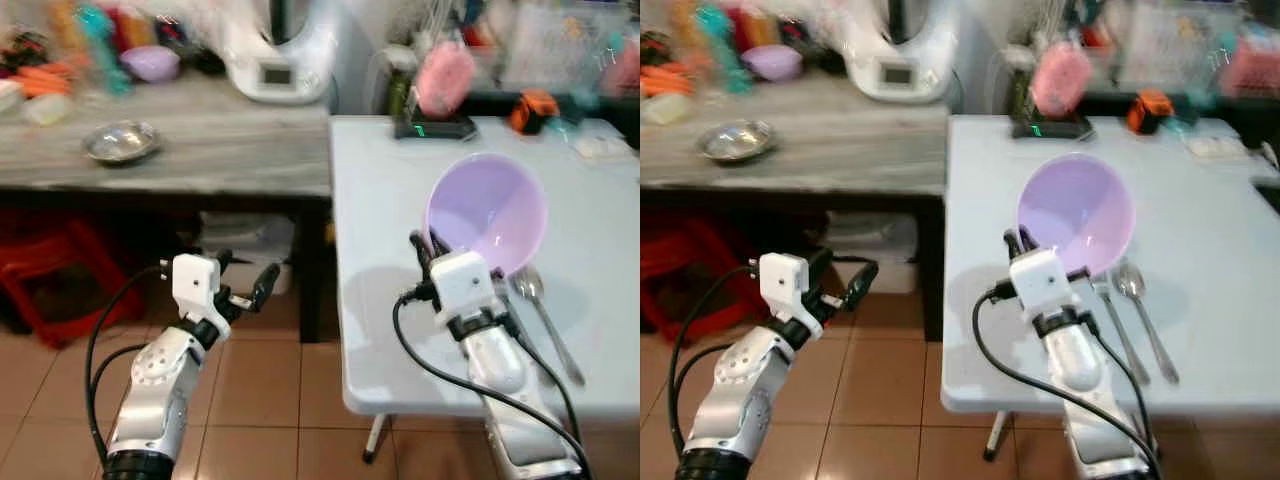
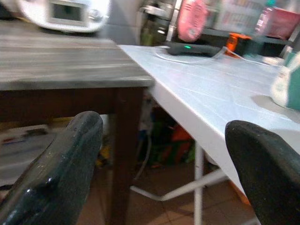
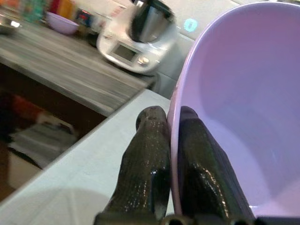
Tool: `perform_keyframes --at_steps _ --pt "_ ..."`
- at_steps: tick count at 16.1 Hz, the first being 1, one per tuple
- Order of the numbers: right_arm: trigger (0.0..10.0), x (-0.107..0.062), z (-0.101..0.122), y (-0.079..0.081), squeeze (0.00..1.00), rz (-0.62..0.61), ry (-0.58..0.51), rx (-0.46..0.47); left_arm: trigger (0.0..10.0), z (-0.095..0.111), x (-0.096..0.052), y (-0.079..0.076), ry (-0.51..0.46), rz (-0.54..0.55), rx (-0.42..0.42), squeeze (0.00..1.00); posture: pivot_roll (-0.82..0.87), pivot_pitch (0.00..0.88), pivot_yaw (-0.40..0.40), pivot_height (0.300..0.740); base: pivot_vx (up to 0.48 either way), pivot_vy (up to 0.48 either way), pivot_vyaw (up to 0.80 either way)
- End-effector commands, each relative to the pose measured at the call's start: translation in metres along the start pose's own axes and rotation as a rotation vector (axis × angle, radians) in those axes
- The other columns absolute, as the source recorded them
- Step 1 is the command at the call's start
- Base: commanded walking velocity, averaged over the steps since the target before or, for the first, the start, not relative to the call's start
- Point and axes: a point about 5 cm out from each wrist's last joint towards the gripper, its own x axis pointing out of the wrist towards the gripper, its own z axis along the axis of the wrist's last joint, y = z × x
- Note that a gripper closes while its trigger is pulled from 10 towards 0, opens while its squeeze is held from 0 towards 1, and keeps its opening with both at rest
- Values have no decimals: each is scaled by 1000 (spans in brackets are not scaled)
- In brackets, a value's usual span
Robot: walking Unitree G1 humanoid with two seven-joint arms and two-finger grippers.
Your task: Setting the table
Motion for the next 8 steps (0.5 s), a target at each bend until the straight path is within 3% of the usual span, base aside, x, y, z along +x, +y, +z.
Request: perform_keyframes --at_steps 1,4,8 --pt "10000 -1 0 -4 0 -18 -2 0 10000 -1 2 -5 6 -20 0 0 -25 0 10 740 0 405 -500" --pt "10000 -1 1 -2 0 -13 -3 -1 10000 -1 2 -4 4 -16 2 0 -24 0 8 740 0 407 -435" --pt "10000 -3 0 -5 0 -16 -4 0 10000 0 3 -1 -7 25 29 0 -23 0 4 740 0 416 0"
